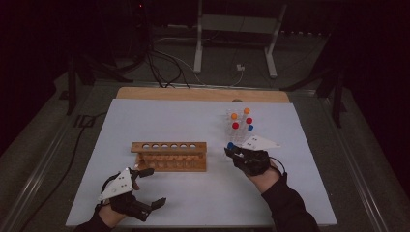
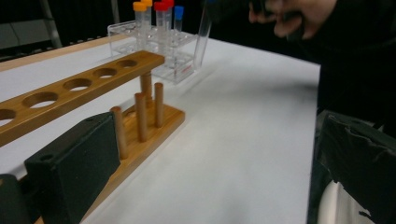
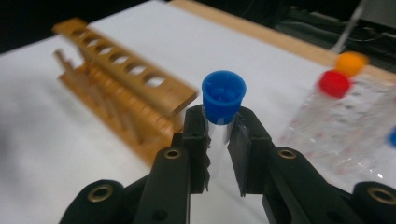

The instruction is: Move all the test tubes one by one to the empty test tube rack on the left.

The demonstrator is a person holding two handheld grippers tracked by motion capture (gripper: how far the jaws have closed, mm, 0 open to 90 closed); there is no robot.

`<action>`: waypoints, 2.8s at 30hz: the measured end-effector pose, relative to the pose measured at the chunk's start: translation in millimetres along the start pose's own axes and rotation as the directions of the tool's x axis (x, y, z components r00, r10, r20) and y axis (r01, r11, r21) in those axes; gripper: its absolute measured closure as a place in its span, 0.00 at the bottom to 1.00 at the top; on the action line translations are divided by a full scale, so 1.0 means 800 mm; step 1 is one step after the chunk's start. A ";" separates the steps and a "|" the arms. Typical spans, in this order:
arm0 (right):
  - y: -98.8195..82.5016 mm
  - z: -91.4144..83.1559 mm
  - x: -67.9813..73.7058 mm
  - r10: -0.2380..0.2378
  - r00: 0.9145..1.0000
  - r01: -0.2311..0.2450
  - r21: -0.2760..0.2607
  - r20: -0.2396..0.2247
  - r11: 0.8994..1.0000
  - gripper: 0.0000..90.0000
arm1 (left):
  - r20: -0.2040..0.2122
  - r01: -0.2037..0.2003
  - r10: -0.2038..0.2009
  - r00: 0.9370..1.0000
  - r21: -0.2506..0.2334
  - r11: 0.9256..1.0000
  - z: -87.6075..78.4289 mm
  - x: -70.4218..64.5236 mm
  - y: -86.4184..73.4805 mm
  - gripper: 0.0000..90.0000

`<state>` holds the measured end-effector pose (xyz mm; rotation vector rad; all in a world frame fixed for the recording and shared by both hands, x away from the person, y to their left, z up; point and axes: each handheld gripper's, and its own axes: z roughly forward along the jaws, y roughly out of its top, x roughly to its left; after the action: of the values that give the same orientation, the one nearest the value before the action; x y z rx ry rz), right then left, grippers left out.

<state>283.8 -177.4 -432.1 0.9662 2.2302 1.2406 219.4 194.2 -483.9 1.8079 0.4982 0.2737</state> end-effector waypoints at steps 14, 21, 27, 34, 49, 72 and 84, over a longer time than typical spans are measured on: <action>-0.020 0.012 0.042 -0.089 0.978 0.102 0.063 -0.188 0.993 0.85 | 0.061 0.004 -0.004 0.998 0.006 1.000 0.024 -0.009 0.033 0.01; -0.021 0.015 0.050 -0.120 0.967 0.136 0.059 -0.224 0.989 0.85 | 0.127 0.002 -0.003 0.992 0.011 1.000 0.050 -0.010 0.055 0.02; -0.019 0.013 0.056 -0.138 0.960 0.155 0.051 -0.242 0.987 0.85 | 0.167 0.002 -0.004 0.986 0.014 1.000 0.072 -0.009 0.072 0.09; -0.017 0.010 0.059 -0.149 0.955 0.165 0.041 -0.256 0.986 0.85 | 0.191 -0.010 0.006 0.982 0.020 1.000 0.096 -0.006 0.082 0.26; -0.016 0.010 0.062 -0.150 0.952 0.167 0.042 -0.268 0.985 0.85 | 0.185 -0.082 0.073 0.980 0.043 0.996 0.131 -0.014 0.090 0.66; -0.014 0.008 0.057 -0.126 0.959 0.136 0.022 -0.255 0.991 0.58 | 0.157 -0.125 0.117 0.981 0.043 0.991 0.135 -0.012 0.095 0.86; -0.009 0.005 0.044 -0.055 0.970 0.056 -0.003 -0.236 0.998 0.15 | 0.049 -0.128 0.127 0.991 0.005 0.992 0.111 0.014 0.131 0.86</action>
<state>259.9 -151.7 -440.6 0.7864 2.4218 1.3904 287.8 99.7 -410.4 1.8530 0.3507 0.3151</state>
